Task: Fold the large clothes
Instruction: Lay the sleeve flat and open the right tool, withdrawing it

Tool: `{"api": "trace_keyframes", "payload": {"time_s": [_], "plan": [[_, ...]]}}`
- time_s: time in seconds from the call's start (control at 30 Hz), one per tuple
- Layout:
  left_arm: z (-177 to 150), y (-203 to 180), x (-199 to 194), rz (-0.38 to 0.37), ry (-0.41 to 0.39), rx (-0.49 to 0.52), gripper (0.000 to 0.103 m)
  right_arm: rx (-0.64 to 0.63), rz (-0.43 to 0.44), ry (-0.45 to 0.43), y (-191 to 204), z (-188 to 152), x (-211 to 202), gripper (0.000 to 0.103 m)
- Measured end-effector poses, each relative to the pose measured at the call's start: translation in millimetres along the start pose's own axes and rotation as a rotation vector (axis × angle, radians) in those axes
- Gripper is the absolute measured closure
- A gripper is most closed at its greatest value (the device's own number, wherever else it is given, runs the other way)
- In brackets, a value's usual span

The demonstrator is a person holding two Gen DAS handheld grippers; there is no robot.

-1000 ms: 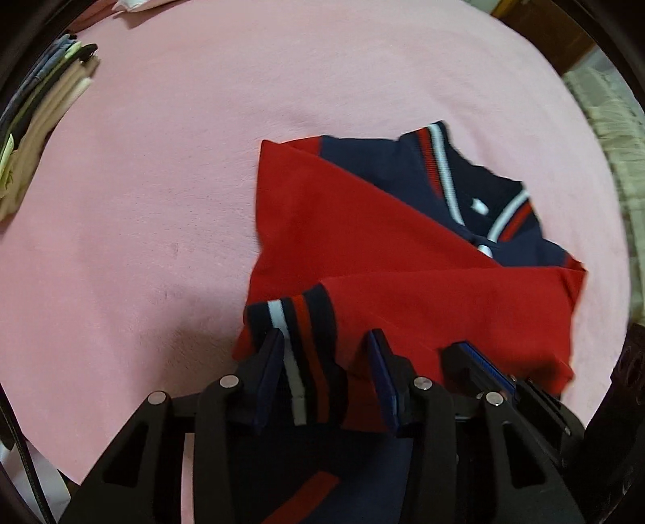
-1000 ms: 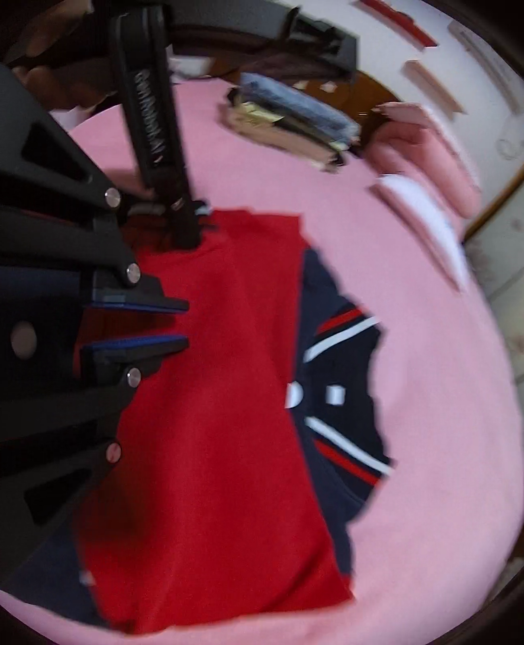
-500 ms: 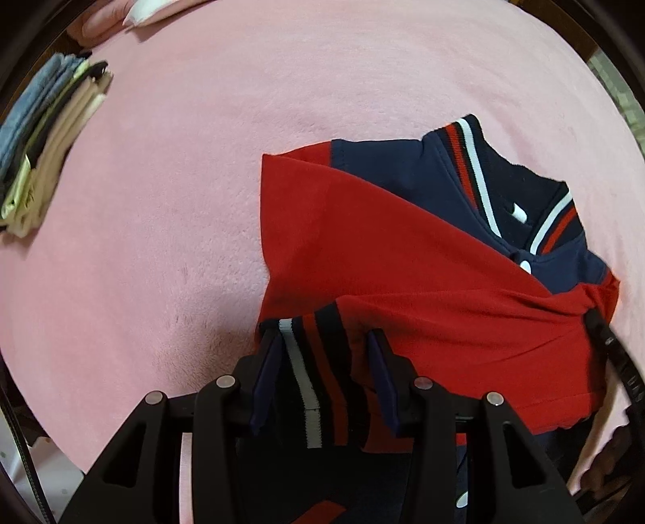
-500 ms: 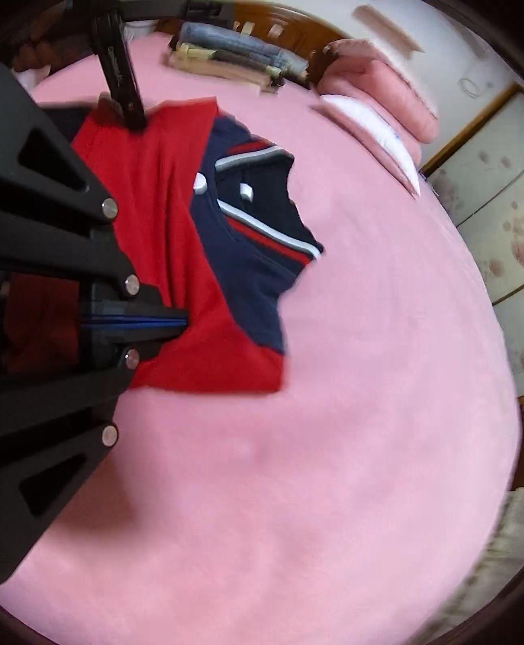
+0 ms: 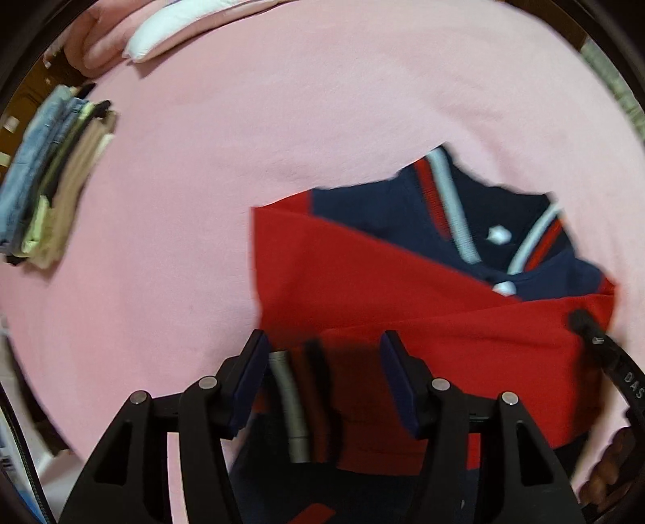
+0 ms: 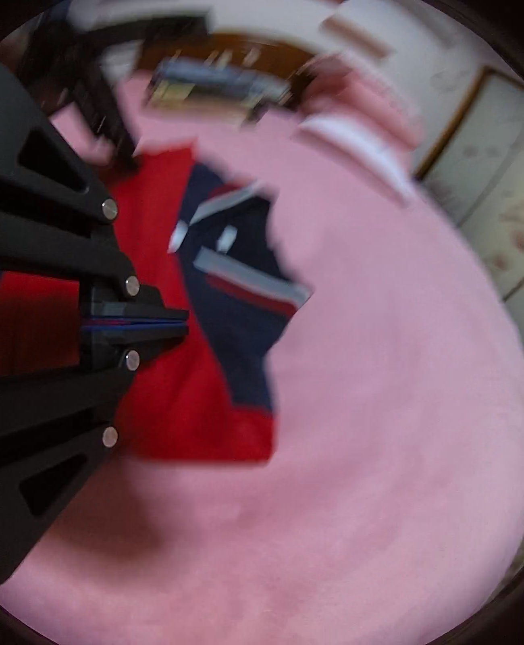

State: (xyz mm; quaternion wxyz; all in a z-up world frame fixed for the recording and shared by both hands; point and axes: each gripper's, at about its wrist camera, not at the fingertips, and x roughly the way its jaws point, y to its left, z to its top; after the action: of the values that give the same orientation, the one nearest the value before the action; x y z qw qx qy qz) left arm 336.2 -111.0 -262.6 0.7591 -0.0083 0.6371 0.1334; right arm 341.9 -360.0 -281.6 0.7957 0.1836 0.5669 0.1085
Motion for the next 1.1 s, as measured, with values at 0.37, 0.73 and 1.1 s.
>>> {"api": "trace_keyframes", "payload": {"time_s": [0.37, 0.73, 1.1], "plan": [[-16.7, 29.6, -6.0, -0.072, -0.024, -0.018, 0.047, 0.068, 0.022, -0.123, -26.8, -14.4, -63.3, 0.101], [-44.4, 43.9, -5.3, -0.004, -0.033, 0.032, 0.047, 0.056, -0.275, -0.081, -13.3, -57.8, -54.2, 0.098], [-85.2, 50.2, -43.9, -0.109, -0.044, 0.134, 0.028, 0.129, -0.232, 0.009, 27.5, -111.4, -79.9, 0.098]]}}
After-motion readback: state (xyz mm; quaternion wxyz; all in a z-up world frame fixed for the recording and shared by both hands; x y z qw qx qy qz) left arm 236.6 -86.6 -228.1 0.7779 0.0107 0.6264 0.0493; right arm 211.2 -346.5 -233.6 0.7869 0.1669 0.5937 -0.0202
